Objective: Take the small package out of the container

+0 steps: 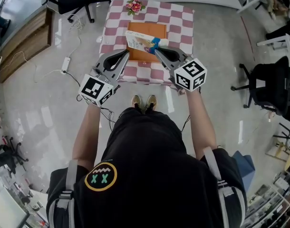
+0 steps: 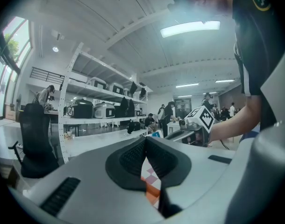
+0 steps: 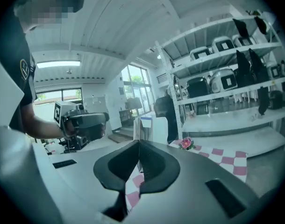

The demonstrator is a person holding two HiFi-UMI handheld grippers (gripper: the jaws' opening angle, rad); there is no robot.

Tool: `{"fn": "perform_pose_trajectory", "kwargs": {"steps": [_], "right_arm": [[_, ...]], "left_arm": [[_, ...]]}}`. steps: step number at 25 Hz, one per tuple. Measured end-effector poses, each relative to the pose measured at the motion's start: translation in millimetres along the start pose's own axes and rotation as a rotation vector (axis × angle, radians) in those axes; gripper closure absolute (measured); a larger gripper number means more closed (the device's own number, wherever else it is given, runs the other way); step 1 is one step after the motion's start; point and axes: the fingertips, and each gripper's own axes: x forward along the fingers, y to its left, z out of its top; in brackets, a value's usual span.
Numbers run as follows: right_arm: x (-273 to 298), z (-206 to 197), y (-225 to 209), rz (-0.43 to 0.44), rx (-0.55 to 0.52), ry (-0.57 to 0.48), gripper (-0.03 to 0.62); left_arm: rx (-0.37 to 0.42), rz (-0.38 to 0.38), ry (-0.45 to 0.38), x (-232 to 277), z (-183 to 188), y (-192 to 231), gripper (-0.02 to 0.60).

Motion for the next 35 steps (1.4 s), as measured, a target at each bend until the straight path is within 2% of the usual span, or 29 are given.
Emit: {"fn": "perform_pose_trajectory", "kwargs": {"steps": [7, 14, 25, 29, 35], "right_arm": [[-33.3, 24.3, 20.4, -0.088, -0.136, -0.079, 0.572], [-54.5, 48.3, 42.3, -0.12, -0.326, -0.19, 0.572], [-49.9, 36.0, 34.9, -0.173, -0.367, -0.184, 0.571], [-45.1, 44.0, 37.9, -0.163, -0.367, -0.218, 0.572], [-41.9, 42.4, 37.3, -0.158, -0.369, -0.213, 0.574]], "left_arm": [[0.006, -0.006, -0.009, -2.2, 4.9, 0.2, 0.565], [0.008, -0.02, -0.015, -1.4, 6.5, -4.1, 0.565], [0.014, -0.02, -0.024, 4.0, 12.5, -0.8, 0.565], [0.014, -0.019, -0.025, 4.1, 13.1, -0.2, 0.565], [0.014, -0.016, -0.024, 4.5, 12.2, 1.6, 0.565]]}}
